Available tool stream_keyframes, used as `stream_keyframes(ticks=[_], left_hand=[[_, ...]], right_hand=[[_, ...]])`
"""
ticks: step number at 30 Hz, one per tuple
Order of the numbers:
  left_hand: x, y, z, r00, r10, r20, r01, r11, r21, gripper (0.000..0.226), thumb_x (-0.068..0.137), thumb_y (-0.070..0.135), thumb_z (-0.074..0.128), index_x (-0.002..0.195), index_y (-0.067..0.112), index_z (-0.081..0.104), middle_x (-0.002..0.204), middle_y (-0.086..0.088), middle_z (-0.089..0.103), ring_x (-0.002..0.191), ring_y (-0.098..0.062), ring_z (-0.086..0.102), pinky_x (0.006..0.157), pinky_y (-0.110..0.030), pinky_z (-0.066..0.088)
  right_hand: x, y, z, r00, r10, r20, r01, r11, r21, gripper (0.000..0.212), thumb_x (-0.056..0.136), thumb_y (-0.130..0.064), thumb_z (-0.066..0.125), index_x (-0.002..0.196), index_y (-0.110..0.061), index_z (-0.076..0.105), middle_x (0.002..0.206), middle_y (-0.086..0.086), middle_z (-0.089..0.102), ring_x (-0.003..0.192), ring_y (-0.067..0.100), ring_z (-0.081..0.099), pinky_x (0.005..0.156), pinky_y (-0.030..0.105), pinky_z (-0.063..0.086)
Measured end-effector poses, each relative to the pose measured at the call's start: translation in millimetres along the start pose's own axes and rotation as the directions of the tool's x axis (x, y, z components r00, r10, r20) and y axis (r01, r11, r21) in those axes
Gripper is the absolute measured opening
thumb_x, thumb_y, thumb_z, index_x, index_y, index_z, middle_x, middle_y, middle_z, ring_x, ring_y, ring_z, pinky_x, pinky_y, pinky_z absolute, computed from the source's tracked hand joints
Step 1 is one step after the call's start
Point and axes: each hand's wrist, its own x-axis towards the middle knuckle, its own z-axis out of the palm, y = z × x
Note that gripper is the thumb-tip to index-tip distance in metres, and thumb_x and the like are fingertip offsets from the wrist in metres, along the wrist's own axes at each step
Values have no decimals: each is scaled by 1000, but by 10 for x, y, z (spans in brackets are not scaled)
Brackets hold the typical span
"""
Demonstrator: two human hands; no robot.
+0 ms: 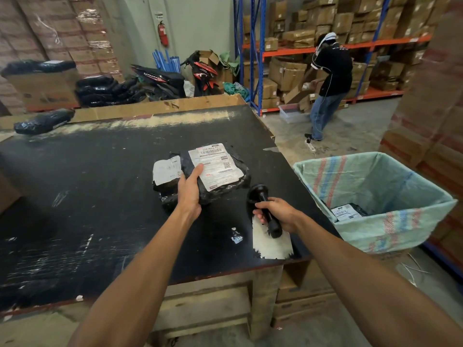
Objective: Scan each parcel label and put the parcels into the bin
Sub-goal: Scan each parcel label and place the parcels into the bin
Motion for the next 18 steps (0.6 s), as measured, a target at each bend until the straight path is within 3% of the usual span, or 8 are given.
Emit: stream_keyframes(ticks=[3,6,9,11,13,16,18], left_hand=[[-62,-70,222,996,-48,71,51,998,-33,45,92,25,70,134,10,63,120,-12,74,111,-31,72,102,-52,53],[-90,-145,536,990,-79,116,82,996,-21,48,93,26,69,137,8,59,124,-16,72,114,-35,70,103,-54,52],[-90,-253,943,981,-96,170,101,995,-21,45,95,22,66,137,8,59,126,-17,71,114,-36,69,101,-53,54],[-76,-351,1232,975,-108,193,110,994,1,43,95,21,67,136,8,60,123,-16,72,112,-35,70,98,-51,56],[-43,-494,1528,971,-126,205,117,992,52,43,93,20,69,134,8,61,121,-15,74,110,-33,72,97,-50,57],[44,-796,1917,956,-200,214,161,969,185,48,89,22,74,133,7,61,115,-14,76,103,-32,75,94,-50,59],[143,-1035,2202,938,-261,227,188,936,297,55,86,26,77,134,6,59,114,-13,76,100,-30,76,90,-48,61]], right_hand=[[72,13,-57,998,26,64,-31,996,82,25,99,-12,60,119,2,52,83,15,64,62,20,58,56,28,51],[151,10,-154,986,78,146,-100,984,150,43,101,-36,58,124,1,56,96,16,65,79,25,66,76,34,57],[236,-54,-382,978,133,162,-140,990,28,59,103,-54,39,133,-6,56,120,15,63,111,31,61,95,39,53],[268,-134,-627,991,97,96,-104,992,76,55,107,-49,33,137,-7,53,129,18,60,113,31,60,89,35,53],[294,-225,-969,999,24,36,-33,960,279,47,108,-39,33,136,-7,53,134,21,60,105,29,65,86,35,55],[375,-340,-1559,997,-81,10,59,798,599,61,100,-59,41,131,-12,64,130,19,67,104,32,72,78,42,60],[465,-447,-1928,991,-106,84,23,746,665,73,94,-69,43,123,-10,73,125,20,70,107,36,72,77,47,61]])
